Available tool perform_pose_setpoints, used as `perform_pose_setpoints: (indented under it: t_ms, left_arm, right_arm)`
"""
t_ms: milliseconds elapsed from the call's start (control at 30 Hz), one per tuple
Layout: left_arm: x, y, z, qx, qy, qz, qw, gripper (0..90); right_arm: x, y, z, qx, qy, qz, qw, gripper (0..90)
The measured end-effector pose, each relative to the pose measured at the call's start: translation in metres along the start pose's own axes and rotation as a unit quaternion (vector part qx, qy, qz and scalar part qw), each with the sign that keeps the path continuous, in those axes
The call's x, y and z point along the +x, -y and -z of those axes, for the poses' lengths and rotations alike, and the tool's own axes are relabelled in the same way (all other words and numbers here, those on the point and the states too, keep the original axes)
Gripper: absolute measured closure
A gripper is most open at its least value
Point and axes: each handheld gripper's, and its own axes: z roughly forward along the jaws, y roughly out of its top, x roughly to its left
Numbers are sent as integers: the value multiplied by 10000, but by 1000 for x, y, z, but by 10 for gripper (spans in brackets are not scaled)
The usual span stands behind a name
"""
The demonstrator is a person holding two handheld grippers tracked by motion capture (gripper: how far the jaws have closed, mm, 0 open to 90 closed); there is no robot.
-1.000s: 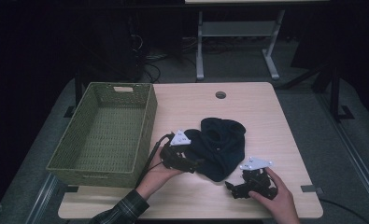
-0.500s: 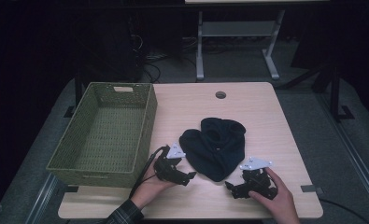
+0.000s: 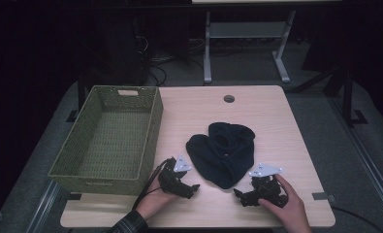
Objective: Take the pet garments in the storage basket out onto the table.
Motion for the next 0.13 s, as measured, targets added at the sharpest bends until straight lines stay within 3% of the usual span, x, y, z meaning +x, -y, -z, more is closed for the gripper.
perform_pose_setpoints:
  t_ms: [67,133]
  left_arm:
    - [1,5,-1,-248,5,-15,9997,127]
    - [1,6,-1,-261,6,-10,9997,127]
  right_arm:
    - [0,0,0,1,0,-7,10000,0]
    - [0,0,0,2,1,-7,10000,0]
